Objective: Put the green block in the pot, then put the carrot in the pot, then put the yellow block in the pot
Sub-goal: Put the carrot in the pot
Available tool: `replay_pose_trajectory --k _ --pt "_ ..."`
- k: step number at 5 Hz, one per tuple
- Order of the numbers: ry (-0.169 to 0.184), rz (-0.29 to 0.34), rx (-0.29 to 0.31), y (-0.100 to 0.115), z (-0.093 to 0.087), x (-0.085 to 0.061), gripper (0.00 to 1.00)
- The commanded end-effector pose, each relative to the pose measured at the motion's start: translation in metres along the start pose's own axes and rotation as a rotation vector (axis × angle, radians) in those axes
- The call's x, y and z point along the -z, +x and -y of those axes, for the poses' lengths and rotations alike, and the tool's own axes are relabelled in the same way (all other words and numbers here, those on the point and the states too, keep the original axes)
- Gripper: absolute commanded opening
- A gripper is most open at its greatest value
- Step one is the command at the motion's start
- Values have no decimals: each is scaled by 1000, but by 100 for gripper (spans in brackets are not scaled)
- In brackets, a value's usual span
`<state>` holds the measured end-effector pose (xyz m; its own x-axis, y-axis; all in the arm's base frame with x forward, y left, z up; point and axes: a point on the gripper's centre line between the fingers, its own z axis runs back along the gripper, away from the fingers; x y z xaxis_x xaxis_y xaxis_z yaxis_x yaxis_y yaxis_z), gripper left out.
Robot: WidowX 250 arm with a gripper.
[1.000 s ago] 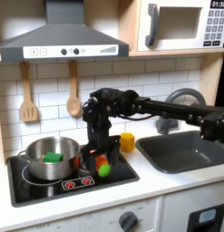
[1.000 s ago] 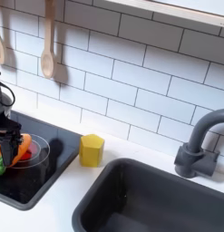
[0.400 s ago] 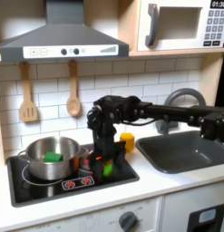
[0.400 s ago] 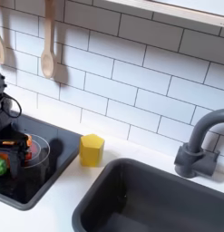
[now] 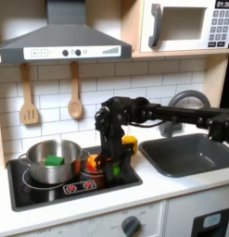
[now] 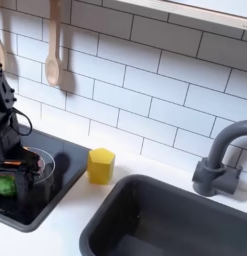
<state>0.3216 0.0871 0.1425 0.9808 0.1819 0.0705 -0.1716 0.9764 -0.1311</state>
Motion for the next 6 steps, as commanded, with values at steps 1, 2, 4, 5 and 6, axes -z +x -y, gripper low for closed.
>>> replay_pose_trajectory --k 1,2,4,5,6 --pt "1 -1 7 0 5 0 0" --pt "3 -3 -3 -3 2 0 0" --pt "23 46 61 -9 21 -23 0" --pt "21 86 65 -12 29 -39 0" --pt "32 119 51 -16 26 -57 0"
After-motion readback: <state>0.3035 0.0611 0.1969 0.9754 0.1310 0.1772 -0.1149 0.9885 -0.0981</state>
